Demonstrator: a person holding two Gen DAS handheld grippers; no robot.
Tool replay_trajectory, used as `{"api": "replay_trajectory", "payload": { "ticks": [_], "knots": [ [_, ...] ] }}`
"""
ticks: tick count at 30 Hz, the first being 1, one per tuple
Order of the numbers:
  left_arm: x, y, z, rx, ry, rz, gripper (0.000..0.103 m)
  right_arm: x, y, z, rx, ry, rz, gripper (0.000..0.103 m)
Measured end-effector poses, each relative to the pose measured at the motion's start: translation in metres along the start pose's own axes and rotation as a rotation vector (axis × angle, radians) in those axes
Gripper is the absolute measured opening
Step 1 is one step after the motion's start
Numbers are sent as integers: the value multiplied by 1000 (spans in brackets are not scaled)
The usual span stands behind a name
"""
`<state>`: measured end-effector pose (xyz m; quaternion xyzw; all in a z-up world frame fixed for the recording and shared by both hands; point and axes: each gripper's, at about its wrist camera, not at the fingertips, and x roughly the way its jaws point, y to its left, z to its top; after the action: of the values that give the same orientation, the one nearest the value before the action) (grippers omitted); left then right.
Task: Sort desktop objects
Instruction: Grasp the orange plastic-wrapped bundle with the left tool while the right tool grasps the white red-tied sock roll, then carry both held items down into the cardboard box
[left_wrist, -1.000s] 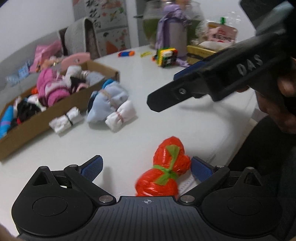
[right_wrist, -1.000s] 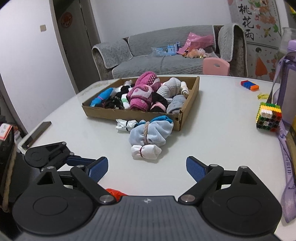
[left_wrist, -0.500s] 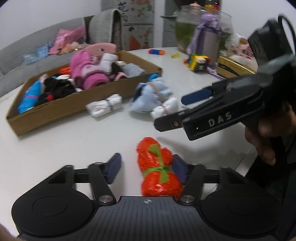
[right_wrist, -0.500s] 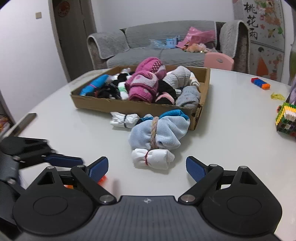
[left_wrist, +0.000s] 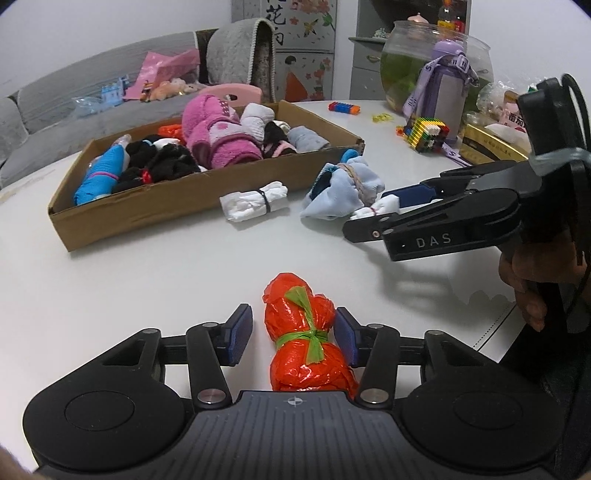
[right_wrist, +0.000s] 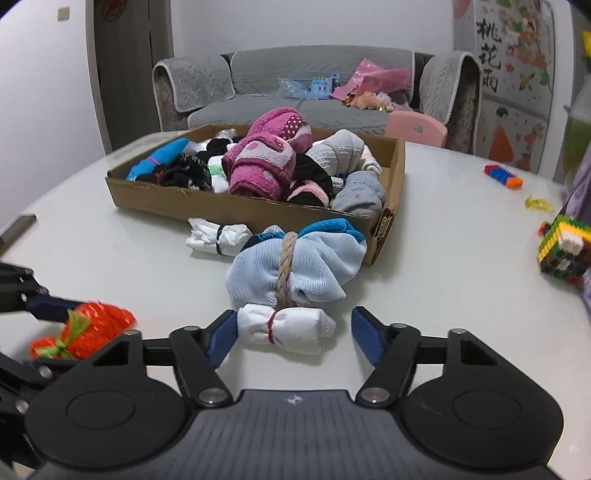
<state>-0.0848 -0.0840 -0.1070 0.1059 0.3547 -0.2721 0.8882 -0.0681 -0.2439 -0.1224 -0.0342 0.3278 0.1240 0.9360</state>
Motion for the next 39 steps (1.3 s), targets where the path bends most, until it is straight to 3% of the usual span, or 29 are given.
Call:
{"api": "replay_trajectory", "payload": {
  "ticks": [2,4,14,28,39],
  "knots": [
    [-1,1,-1,-7,0,5,52,-1,1,0,-7,-4,2,49],
    [-3,3,-1,-17,3,12,48,-3,0,-1,-6,-4,6,47],
    [-10,11,-5,-46,9,48,44,-13,-5,-7,15,3,15,46],
    [-28,35,-12,-100,17,125,41,-27,-42,-7,223,-23,71,46],
    [-47,51,4,-80,-18,164,41,-42,-68,0,278,-42,78,46]
  ]
}}
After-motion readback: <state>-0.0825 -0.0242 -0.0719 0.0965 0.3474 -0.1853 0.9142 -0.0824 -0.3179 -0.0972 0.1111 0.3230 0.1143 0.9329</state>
